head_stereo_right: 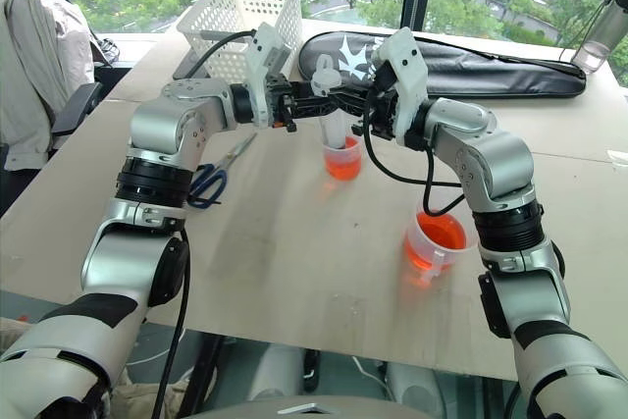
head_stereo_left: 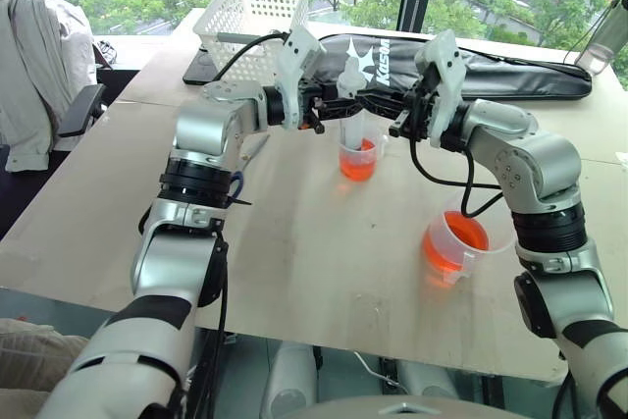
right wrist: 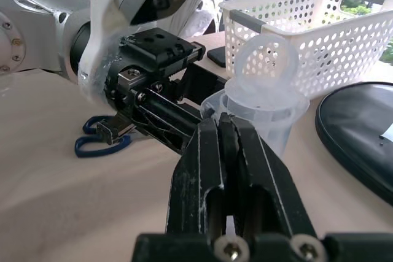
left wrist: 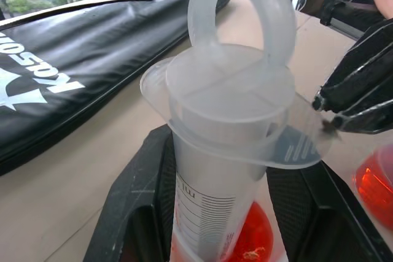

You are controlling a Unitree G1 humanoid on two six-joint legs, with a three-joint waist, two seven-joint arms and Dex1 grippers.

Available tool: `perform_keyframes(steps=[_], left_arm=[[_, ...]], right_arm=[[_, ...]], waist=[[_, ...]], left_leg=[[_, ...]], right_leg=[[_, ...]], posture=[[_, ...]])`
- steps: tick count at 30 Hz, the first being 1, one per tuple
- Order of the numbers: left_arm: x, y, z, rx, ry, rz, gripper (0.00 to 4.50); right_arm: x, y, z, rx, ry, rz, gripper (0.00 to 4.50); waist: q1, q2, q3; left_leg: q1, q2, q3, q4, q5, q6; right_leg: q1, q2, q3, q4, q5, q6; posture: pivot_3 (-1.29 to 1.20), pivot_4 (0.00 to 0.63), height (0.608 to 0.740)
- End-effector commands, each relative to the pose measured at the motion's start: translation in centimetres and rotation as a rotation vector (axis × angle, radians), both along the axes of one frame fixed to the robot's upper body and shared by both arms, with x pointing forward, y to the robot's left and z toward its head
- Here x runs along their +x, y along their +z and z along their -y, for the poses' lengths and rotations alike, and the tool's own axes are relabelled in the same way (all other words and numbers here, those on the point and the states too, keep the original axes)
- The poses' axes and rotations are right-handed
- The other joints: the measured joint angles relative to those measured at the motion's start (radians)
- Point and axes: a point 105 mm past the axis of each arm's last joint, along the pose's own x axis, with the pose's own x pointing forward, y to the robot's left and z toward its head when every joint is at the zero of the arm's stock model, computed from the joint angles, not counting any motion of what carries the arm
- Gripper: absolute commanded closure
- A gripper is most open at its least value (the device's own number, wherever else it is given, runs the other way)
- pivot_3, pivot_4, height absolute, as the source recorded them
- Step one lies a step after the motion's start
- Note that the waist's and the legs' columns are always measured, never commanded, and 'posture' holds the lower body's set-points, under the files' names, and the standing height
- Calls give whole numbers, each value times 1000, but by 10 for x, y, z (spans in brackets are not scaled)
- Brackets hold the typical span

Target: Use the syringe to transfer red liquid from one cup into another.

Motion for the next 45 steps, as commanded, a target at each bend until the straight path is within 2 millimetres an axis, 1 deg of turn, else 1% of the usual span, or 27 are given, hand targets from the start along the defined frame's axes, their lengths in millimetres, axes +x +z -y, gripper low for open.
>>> perform_keyframes(steps=[1,4,6,10,14,15,16,17,18,19,21,22,23,24,26,32,36,40,42,45], left_arm=[[-21,81,12,-143,-106,252,2912],[-22,81,12,-147,-110,249,2912],[-23,80,13,-153,-114,244,2912],[-25,81,13,-177,-123,232,2912],[-25,86,11,-225,-125,204,2912],[-25,87,10,-231,-128,200,2912],[-25,87,10,-226,-129,201,2912],[-26,86,10,-224,-129,199,2912],[-26,85,10,-223,-131,197,2912],[-26,84,10,-222,-132,195,2912],[-25,82,10,-235,-129,179,2912],[-25,82,9,-237,-128,174,2912],[-24,81,9,-238,-127,172,2912],[-24,81,8,-247,-124,162,2912],[-23,81,7,-258,-121,150,2912],[-22,82,4,-289,-117,119,2912],[-20,87,-4,-362,-114,60,2912],[-19,95,-18,-468,-107,-57,2912],[-22,100,-25,-506,-111,-106,2912],[-20,112,-42,-621,-74,-234,2912]], right_arm=[[5,-37,1,-75,-24,-124,4485],[6,-29,2,-54,-28,-102,4485],[5,-20,2,-25,-26,-78,4485],[-2,7,4,63,10,-23,4485],[-11,31,13,162,47,7,4485],[-14,36,15,180,57,10,3959],[-16,41,17,194,61,17,3654],[-18,46,19,208,55,28,3079],[-18,51,21,229,42,37,2758],[-19,55,24,255,37,36,2328],[-24,62,28,287,47,41,1336],[-28,65,30,296,51,47,772],[-30,66,32,300,52,51,336],[-34,68,35,304,56,58,71],[-40,70,39,301,53,71,71],[-47,66,50,292,-4,72,71],[-56,61,55,304,-14,57,71],[-67,63,59,372,-3,44,71],[-71,65,61,399,-3,41,71],[-74,63,64,418,-23,31,71]], waist=[[0,0,0],[0,0,0],[0,0,0],[0,0,0],[1,0,0],[1,0,0],[1,0,0],[1,0,0],[0,0,0],[0,0,0],[-1,0,0],[0,0,0],[0,0,0],[0,0,0],[0,0,0],[0,0,0],[0,0,0],[-1,0,0],[-2,0,0],[-2,0,0]], left_leg=[[0,0,0,0,0,0],[0,0,0,0,0,0],[0,0,0,0,0,0],[0,0,0,0,0,0],[-1,0,0,0,0,0],[-1,0,-1,0,0,0],[-1,0,0,0,0,0],[-1,0,0,0,0,0],[0,0,0,0,0,0],[0,0,0,0,0,0],[0,0,-1,0,0,0],[0,0,-1,0,0,0],[0,0,-1,0,0,0],[0,0,-1,0,0,0],[0,0,-1,0,0,0],[0,0,-1,0,0,0],[0,0,-1,0,0,0],[0,0,-1,0,0,0],[0,0,-1,0,0,0],[0,0,-1,0,0,0]], right_leg=[[0,0,0,0,0,0],[0,0,0,0,0,0],[0,0,0,0,0,0],[0,0,0,0,0,0],[0,0,-1,0,0,0],[0,0,-1,0,0,0],[0,0,-1,0,0,0],[0,0,0,0,0,0],[0,0,0,0,0,0],[0,0,0,0,0,0],[0,0,-1,1,0,0],[0,0,-1,1,0,0],[0,0,-1,1,0,0],[0,0,-1,1,0,0],[0,0,-1,0,0,0],[0,0,-1,0,0,0],[0,0,-1,0,0,0],[0,0,-1,0,0,0],[0,0,-1,0,0,0],[0,0,-1,0,0,0]], posture=[[0,150,724],[0,150,724],[0,150,724],[0,150,724],[0,150,724],[0,150,724],[0,150,724],[0,150,724],[0,150,724],[0,150,724],[0,150,724],[0,150,724],[0,150,724],[0,150,724],[0,150,724],[0,150,724],[0,150,724],[0,150,724],[0,150,724],[0,150,724]])
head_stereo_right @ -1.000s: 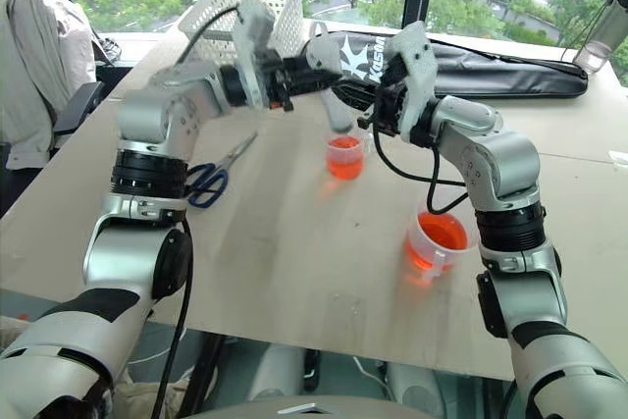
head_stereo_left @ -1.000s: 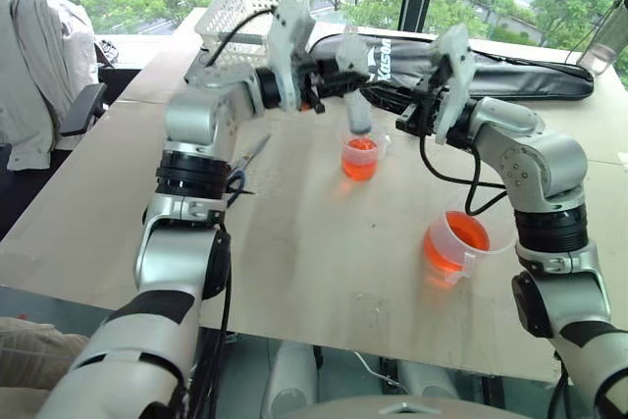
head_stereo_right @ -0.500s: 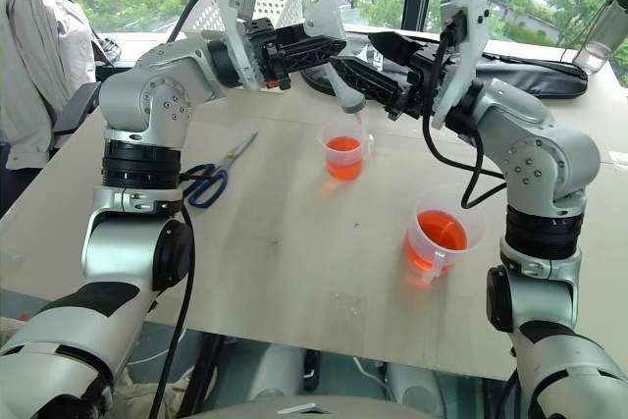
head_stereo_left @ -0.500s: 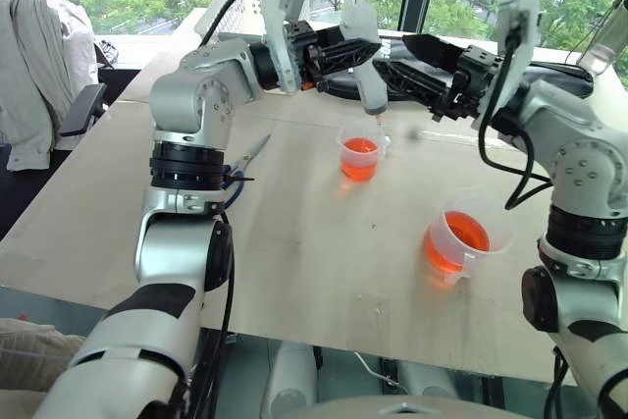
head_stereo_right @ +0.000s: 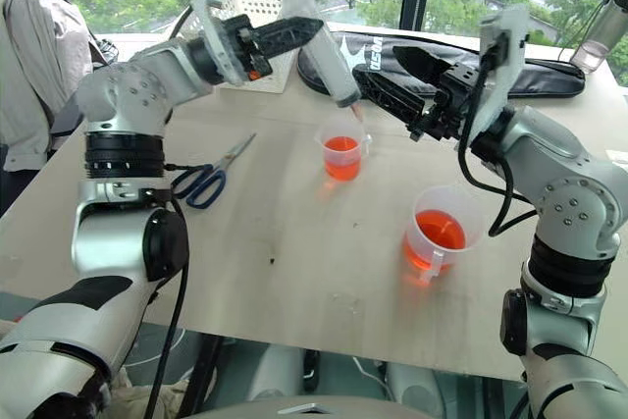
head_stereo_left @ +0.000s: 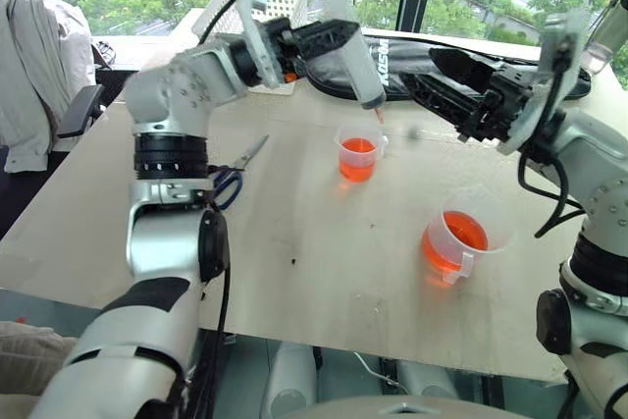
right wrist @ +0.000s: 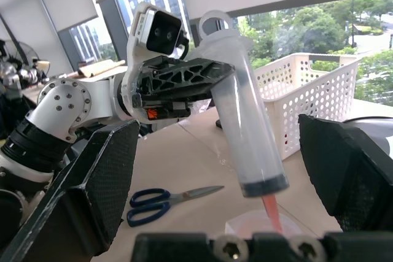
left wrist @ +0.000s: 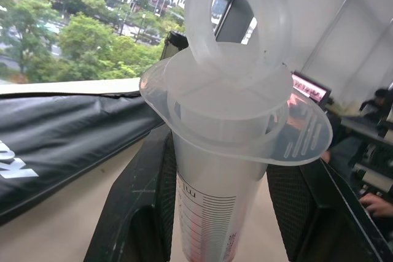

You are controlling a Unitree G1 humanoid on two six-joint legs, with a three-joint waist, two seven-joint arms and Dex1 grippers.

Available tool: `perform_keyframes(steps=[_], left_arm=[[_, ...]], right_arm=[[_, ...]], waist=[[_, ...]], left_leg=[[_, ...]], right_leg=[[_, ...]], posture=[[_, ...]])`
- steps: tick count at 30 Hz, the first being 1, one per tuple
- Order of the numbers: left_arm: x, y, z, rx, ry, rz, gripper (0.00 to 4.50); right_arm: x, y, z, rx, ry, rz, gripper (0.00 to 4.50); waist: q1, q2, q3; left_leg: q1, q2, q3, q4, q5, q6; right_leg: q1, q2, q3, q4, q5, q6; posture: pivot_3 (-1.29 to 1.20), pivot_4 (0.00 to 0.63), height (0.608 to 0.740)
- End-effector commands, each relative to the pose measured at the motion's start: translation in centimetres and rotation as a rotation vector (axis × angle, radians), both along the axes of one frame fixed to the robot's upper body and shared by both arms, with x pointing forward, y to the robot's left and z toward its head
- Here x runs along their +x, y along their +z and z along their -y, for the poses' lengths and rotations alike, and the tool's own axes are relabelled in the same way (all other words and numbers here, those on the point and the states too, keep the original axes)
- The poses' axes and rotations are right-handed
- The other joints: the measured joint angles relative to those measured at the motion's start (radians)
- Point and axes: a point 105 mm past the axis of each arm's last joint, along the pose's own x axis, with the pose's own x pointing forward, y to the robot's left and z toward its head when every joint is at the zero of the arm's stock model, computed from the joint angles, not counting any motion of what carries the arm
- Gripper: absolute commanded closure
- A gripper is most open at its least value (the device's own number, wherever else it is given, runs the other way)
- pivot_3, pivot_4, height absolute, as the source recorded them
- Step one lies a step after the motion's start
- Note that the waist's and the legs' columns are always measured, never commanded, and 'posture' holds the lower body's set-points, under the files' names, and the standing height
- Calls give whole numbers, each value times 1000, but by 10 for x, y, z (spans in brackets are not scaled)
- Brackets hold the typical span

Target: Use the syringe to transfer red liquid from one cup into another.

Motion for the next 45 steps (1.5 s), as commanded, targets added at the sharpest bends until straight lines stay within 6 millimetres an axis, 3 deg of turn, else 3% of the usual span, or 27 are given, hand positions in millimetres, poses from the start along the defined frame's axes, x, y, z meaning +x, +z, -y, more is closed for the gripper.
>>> perform_keyframes(steps=[1,8,11,18,25,31,37,38,42,43,45], left_arm=[[-6,32,-18,-132,-6,-86,2912],[0,21,-48,-152,74,-319,2912],[-4,0,-62,-98,89,-458,2912],[-10,-46,-81,128,157,-612,2912],[3,-100,-68,333,151,-691,2912],[15,-136,-49,519,107,-662,2912],[22,-160,-52,631,141,-646,2912],[22,-162,-53,630,141,-645,1937],[23,-169,-58,651,169,-652,286],[24,-168,-60,638,180,-657,22],[26,-158,-63,571,197,-650,22]], right_arm=[[-12,9,5,32,-12,41,71],[-16,1,9,36,-44,6,71],[-20,-11,11,-19,-53,-16,71],[-61,-48,12,-224,71,-58,71],[-99,-84,20,-499,90,-23,71],[-114,-91,27,-491,-12,24,71],[-125,-103,30,-495,-50,31,71],[-127,-105,29,-496,-53,30,0],[-130,-111,29,-516,-65,34,0],[-131,-111,29,-507,-71,36,0],[-132,-109,30,-472,-88,48,0]], waist=[[0,0,0],[0,0,0],[1,0,0],[5,0,0],[14,-2,0],[25,-4,0],[22,-4,-1],[19,-4,-1],[11,-5,-1],[12,-5,-1],[13,-5,-1]], left_leg=[[0,0,0,0,0,0],[1,0,0,0,0,0],[0,0,-1,0,0,0],[1,0,-1,-3,0,0],[2,-1,-2,0,0,0],[1,-1,-3,4,0,0],[2,-1,-4,4,0,0],[2,-1,-4,4,0,0],[2,-1,-5,4,0,0],[2,-1,-5,5,0,0],[2,-1,-6,6,0,0]], right_leg=[[0,0,0,0,0,0],[0,0,-1,0,0,0],[0,0,-1,0,0,0],[0,0,-1,-1,0,0],[3,-1,-3,-1,0,0],[4,-1,-3,-1,0,0],[5,0,-3,-1,0,0],[5,0,-3,-1,-1,0],[6,0,-3,-1,0,0],[6,0,-3,-1,0,0],[7,0,-4,-1,0,0]], posture=[[0,150,724],[0,150,724],[0,150,724],[0,150,724],[0,150,724],[0,150,724],[0,150,724],[0,150,724],[0,150,724],[0,150,724],[0,150,724]])
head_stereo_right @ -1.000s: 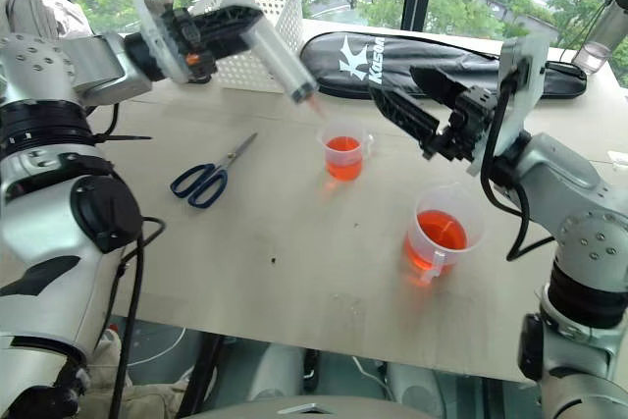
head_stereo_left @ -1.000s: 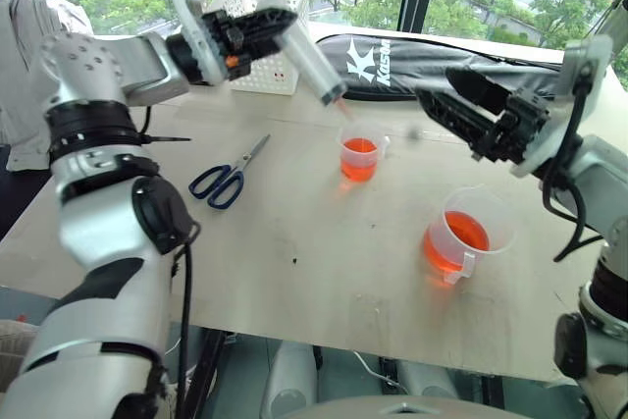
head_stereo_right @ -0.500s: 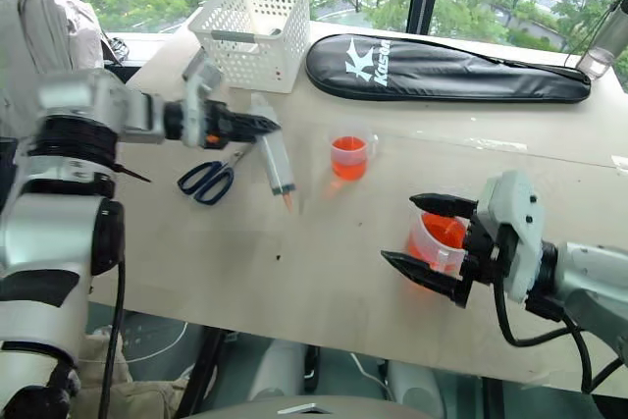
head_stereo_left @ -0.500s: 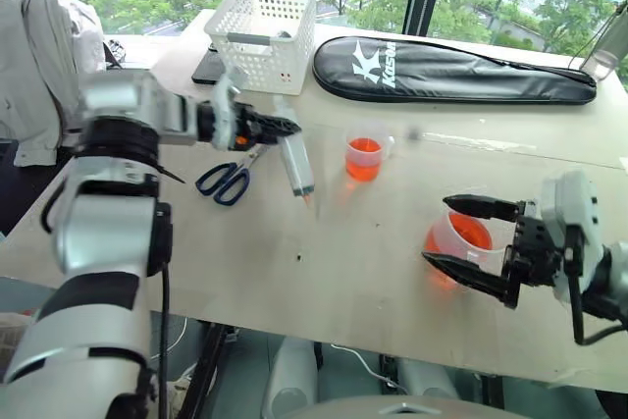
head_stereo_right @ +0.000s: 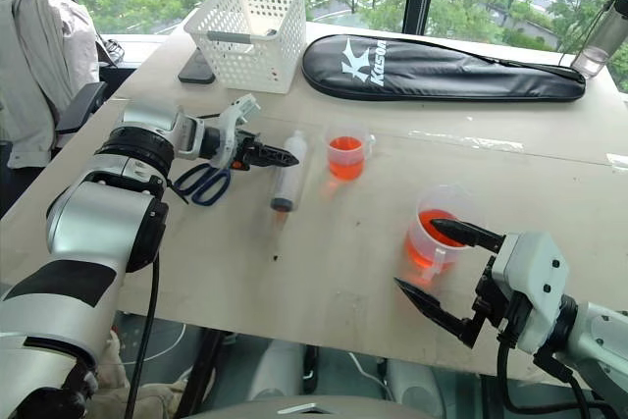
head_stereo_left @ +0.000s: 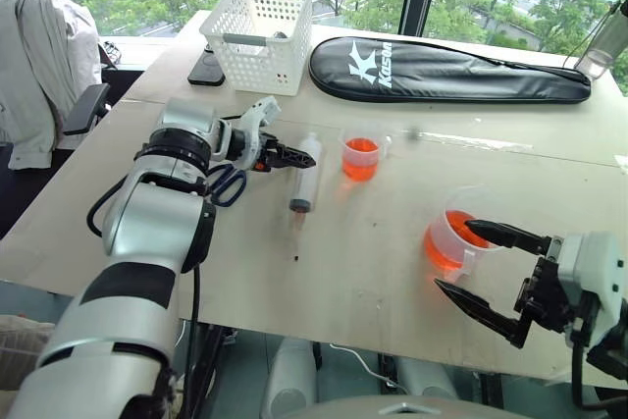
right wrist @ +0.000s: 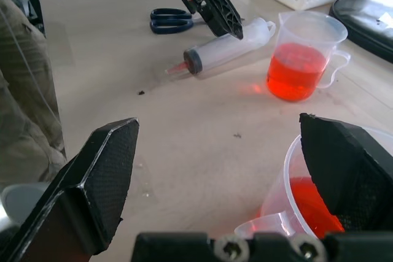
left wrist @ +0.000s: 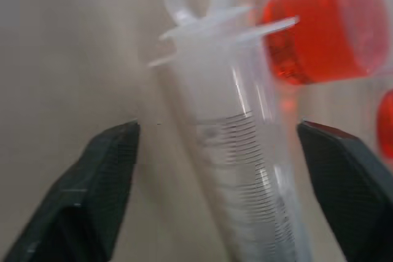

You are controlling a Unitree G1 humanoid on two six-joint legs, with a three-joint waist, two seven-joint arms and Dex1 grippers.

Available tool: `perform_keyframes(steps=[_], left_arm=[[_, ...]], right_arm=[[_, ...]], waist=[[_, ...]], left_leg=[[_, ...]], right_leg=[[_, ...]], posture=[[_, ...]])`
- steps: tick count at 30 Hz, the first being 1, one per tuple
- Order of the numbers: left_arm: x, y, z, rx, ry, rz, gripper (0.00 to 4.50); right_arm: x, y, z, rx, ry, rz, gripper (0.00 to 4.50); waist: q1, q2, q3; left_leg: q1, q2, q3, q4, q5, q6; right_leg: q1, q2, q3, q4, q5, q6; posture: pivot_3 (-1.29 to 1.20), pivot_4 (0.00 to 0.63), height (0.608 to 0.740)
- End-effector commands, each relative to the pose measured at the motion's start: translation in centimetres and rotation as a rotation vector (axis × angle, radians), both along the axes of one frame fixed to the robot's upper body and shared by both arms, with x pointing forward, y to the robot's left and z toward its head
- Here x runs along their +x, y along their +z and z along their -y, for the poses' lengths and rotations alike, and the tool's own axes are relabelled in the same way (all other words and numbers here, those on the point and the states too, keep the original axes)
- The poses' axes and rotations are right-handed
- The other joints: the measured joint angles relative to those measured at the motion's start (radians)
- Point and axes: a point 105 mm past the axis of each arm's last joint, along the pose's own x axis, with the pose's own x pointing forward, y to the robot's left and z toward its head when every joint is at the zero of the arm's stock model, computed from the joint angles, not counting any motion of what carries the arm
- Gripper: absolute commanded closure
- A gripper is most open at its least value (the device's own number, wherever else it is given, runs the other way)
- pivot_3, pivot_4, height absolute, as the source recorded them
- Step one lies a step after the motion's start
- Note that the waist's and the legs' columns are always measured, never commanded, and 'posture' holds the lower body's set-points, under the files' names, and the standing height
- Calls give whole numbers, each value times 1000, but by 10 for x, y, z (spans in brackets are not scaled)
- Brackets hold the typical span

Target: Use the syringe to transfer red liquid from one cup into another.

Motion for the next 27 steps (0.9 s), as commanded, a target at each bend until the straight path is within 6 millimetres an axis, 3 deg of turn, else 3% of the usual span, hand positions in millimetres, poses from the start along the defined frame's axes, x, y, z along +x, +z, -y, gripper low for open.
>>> perform_keyframes(steps=[1,3,6,8,10,14,16,21,27], left_arm=[[6,26,-7,-86,49,77,22],[7,53,-5,-206,39,184,22],[0,99,-7,-300,4,561,22],[-13,116,-9,-379,43,688,22],[-30,117,-5,-392,44,773,22],[-73,95,16,-289,-46,929,22],[-89,78,17,-272,-40,946,22],[-126,20,-12,-189,25,824,22],[-156,-14,-43,-81,51,751,22]], right_arm=[[-6,11,-4,40,-3,84,0],[-8,12,1,51,-46,124,0],[-11,12,12,65,-116,148,0],[-14,10,15,53,-95,142,0],[-13,9,30,54,-141,126,0],[-15,7,63,5,-236,106,0],[-18,6,79,-13,-269,94,0],[-28,-4,113,-83,-328,26,0],[-41,-18,143,-152,-371,-57,0]], waist=[[0,0,0],[0,0,0],[0,1,0],[-2,1,0],[-1,1,-1],[4,1,-2],[11,0,-2],[12,3,-6],[16,4,-8]], left_leg=[[0,0,0,0,0,0],[0,0,-1,0,0,0],[0,1,-2,-1,0,0],[0,1,-1,-1,0,0],[1,1,-2,1,0,0],[6,1,0,2,0,0],[12,1,0,1,0,0],[22,1,5,-4,-1,0],[23,2,5,-6,-4,-5]], right_leg=[[0,0,0,0,0,0],[0,0,-1,0,0,0],[0,-1,-3,1,0,0],[1,-1,-2,0,0,0],[4,-2,-3,0,0,0],[8,-2,-1,0,0,0],[12,-2,-1,0,-2,-4],[17,-3,4,-1,-4,-2],[15,-8,4,-3,-5,-1]], posture=[[0,150,724],[0,150,724],[0,150,724],[0,150,724],[0,150,724],[0,150,724],[0,150,724],[0,150,724],[0,150,724]])
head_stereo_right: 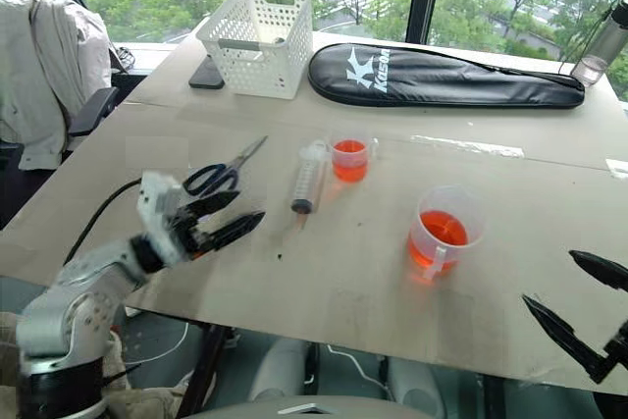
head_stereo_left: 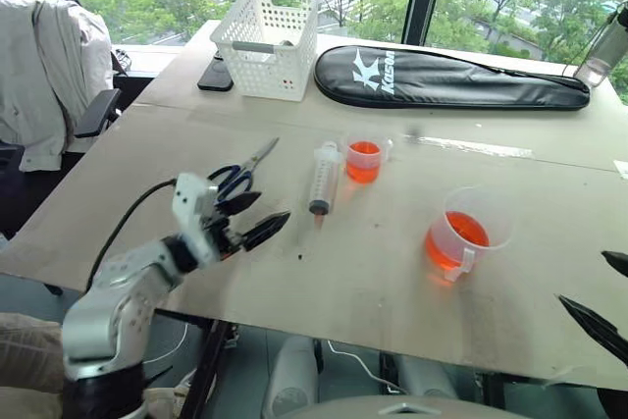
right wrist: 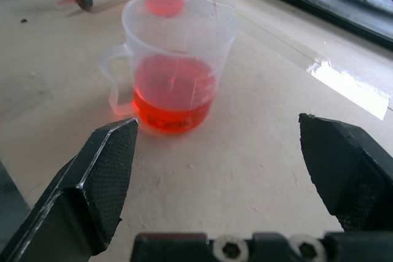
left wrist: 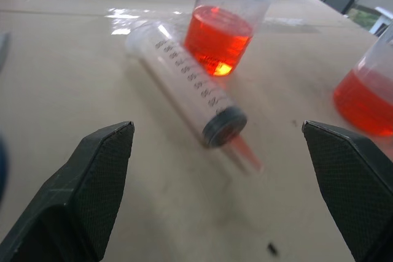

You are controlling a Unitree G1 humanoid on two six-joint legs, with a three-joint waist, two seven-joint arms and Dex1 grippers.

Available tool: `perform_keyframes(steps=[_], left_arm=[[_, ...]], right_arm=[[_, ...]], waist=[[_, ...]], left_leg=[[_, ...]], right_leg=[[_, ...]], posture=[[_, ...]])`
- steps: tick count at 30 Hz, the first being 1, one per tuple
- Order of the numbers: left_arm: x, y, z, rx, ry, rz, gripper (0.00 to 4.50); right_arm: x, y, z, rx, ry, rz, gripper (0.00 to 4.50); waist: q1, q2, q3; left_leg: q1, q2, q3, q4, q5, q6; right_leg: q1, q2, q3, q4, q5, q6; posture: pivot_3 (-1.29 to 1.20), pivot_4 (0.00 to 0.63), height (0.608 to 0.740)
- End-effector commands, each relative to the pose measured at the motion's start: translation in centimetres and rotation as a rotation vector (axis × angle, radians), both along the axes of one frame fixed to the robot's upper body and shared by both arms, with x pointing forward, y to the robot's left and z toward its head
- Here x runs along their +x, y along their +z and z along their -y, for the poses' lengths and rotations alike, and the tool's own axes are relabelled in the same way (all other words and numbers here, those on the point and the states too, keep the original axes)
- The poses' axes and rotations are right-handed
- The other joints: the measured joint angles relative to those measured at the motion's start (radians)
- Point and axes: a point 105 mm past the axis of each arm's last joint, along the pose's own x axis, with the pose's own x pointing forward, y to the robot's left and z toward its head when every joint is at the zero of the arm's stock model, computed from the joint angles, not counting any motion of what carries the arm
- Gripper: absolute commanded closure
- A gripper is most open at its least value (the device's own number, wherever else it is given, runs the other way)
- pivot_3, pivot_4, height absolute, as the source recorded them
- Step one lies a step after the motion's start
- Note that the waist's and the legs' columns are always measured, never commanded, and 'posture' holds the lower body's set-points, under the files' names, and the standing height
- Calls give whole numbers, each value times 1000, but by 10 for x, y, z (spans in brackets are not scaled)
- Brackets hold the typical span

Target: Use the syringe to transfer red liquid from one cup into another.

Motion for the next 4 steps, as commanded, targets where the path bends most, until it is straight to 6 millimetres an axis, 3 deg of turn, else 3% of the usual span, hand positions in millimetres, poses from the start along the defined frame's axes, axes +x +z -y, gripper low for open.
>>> perform_keyframes(steps=[1,4], left_arm=[[-11,6,-4,40,-17,66,22],[-15,-2,-9,52,-1,54,22]], right_arm=[[-5,-1,11,-48,-8,-14,0],[-9,-11,17,-64,-15,-49,0]], waist=[[1,1,-1],[0,3,-2]], left_leg=[[0,0,-1,0,0,0],[0,-1,0,-2,-1,2]], right_leg=[[0,-3,0,-1,0,0],[-1,-9,0,-3,0,0]], posture=[[0,150,724],[0,150,724]])
